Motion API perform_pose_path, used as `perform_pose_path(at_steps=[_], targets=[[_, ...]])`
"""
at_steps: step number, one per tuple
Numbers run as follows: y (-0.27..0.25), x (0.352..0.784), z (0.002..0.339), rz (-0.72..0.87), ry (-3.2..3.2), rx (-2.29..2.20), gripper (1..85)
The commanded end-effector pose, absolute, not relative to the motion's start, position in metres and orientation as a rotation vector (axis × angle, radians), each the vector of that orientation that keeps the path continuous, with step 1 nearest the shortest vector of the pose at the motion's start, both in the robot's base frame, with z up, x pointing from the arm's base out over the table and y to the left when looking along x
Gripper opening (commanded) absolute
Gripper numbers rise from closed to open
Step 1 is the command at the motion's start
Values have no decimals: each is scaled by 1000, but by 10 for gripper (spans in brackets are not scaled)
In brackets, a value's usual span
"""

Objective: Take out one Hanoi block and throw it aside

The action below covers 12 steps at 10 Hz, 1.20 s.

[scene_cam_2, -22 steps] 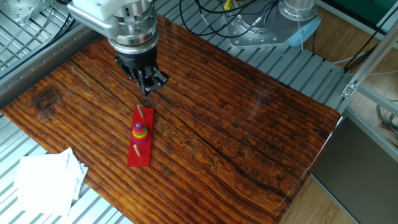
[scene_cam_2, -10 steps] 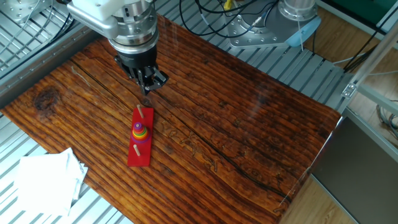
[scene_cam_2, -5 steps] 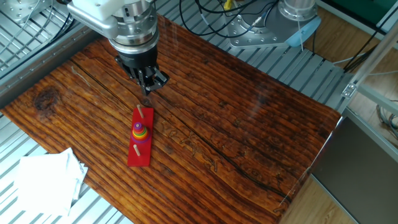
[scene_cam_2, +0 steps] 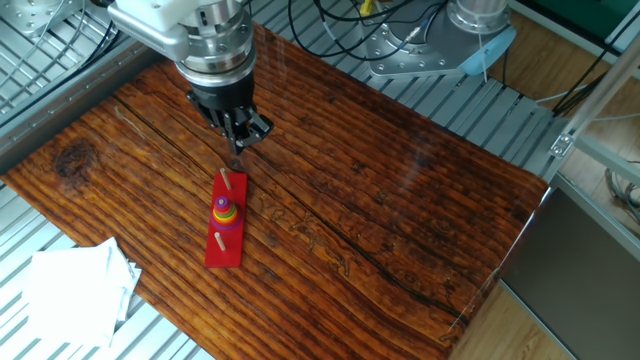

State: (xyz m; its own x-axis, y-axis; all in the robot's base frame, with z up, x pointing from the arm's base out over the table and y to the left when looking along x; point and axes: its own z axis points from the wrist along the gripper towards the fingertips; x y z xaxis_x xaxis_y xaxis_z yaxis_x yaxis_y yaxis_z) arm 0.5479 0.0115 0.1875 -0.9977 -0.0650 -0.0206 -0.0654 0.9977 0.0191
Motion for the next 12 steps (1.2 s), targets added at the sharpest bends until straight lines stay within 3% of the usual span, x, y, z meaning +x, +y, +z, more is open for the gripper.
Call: perform_pose_path(at_steps=[1,12], targets=[[12,548,189,39,3118,-99,10],[18,549,189,74,3113,-91,10]])
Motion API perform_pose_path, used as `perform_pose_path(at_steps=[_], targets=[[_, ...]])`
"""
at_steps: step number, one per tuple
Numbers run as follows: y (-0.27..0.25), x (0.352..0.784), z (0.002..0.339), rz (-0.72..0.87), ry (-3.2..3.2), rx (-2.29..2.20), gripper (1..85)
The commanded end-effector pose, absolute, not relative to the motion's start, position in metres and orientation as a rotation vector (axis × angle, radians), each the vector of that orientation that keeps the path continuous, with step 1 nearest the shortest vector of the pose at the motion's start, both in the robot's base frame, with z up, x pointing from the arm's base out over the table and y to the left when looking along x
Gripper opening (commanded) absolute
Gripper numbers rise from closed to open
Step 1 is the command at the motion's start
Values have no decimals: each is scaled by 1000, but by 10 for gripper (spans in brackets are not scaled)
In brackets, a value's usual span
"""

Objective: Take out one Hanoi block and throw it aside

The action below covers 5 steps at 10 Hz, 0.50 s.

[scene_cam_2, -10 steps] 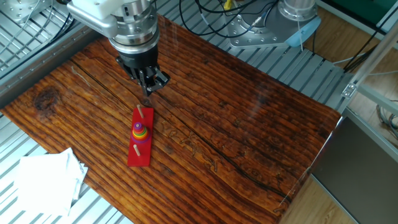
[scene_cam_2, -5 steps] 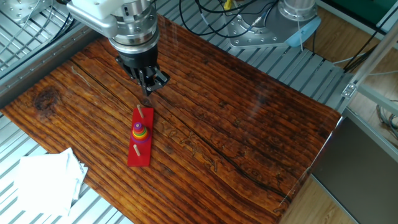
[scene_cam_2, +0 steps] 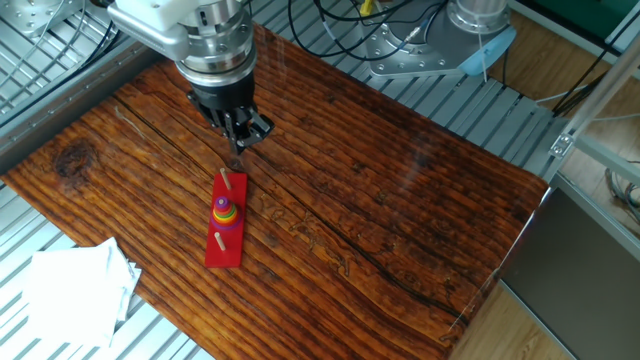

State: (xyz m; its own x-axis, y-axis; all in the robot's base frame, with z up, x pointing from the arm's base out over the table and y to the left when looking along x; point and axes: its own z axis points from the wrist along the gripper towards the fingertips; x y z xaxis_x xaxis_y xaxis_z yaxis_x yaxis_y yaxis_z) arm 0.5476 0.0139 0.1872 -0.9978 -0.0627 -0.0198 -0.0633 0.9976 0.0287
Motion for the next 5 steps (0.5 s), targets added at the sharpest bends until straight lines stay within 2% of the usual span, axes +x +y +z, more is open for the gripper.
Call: perform_pose_path(at_steps=[1,5], targets=[[15,549,188,53,3113,-106,10],[17,551,189,69,3108,-110,10]])
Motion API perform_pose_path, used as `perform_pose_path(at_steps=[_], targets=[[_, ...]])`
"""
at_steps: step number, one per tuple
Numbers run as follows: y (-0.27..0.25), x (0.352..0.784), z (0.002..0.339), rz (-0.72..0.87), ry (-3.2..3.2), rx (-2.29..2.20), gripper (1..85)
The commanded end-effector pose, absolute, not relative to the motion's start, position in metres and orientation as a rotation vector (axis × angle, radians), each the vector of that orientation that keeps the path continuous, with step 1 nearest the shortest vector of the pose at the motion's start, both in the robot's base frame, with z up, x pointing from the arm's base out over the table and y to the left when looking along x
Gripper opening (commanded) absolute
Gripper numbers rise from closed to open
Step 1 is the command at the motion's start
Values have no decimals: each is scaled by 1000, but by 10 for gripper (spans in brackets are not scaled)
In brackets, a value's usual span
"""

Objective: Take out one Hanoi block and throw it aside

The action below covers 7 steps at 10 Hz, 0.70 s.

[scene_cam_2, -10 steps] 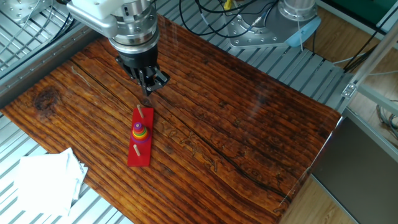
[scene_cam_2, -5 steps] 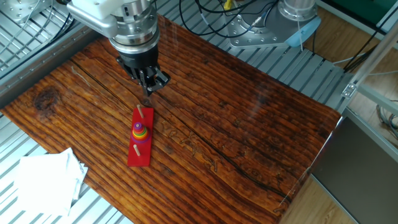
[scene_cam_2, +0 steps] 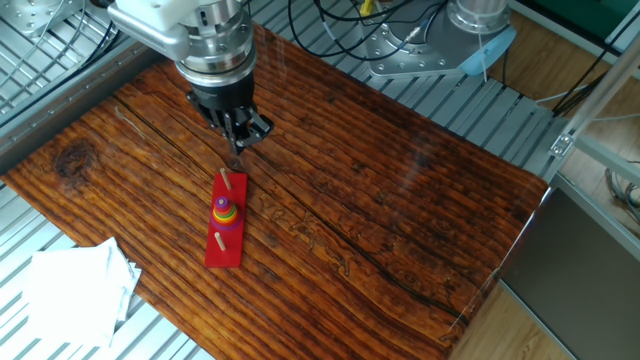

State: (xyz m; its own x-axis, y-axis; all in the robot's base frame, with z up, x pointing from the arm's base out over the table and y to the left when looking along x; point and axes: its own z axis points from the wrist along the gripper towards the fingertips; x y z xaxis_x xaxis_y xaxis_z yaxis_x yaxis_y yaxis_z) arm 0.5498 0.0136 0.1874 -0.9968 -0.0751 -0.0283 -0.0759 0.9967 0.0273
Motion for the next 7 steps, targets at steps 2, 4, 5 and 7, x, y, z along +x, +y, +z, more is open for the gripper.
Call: perform_pose_path(at_steps=[2,4,5,7], targets=[[21,553,190,95,3099,-107,10],[19,554,190,85,3096,-109,10],[17,553,189,70,3098,-119,10],[16,553,190,66,3101,-115,10]])
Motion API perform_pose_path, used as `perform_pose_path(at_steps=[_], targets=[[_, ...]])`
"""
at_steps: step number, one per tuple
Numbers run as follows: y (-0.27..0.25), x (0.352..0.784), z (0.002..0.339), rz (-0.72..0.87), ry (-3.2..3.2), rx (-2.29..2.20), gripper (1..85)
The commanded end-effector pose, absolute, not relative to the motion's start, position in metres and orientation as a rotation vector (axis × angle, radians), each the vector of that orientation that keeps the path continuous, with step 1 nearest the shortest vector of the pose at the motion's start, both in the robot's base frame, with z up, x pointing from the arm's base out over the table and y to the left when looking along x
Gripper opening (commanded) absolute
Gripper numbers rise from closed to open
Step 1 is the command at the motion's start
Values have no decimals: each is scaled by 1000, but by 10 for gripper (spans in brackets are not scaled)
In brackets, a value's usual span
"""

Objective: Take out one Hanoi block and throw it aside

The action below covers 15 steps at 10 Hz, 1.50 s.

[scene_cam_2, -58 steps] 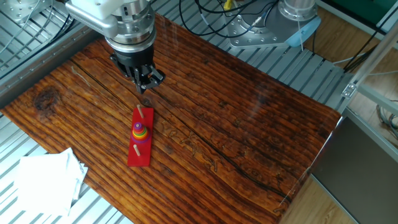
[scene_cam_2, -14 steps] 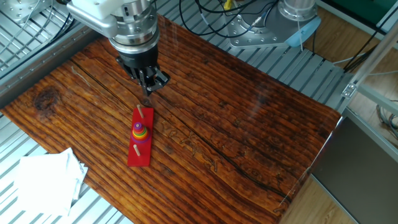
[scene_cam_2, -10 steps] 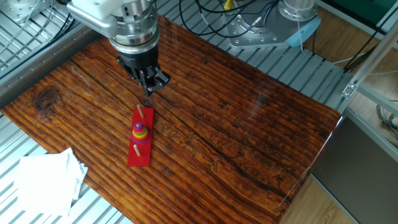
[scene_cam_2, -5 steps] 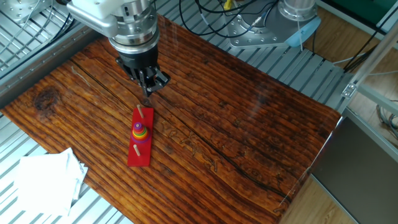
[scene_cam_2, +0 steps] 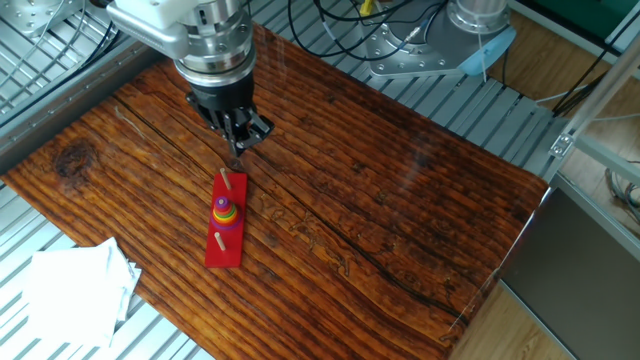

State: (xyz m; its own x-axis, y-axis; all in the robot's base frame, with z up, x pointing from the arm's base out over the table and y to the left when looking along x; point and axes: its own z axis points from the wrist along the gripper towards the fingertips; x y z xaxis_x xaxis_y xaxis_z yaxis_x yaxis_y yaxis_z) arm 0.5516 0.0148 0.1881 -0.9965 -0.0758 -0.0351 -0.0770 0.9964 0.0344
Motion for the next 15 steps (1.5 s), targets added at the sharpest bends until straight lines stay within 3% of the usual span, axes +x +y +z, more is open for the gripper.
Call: perform_pose_path(at_steps=[1,3,7,13,15], targets=[[14,550,190,57,3112,-120,10],[2,549,189,-17,3119,-128,10],[12,545,188,49,3129,-131,10],[8,556,179,-18,3075,-156,10],[-9,551,180,-113,3094,-251,10]])
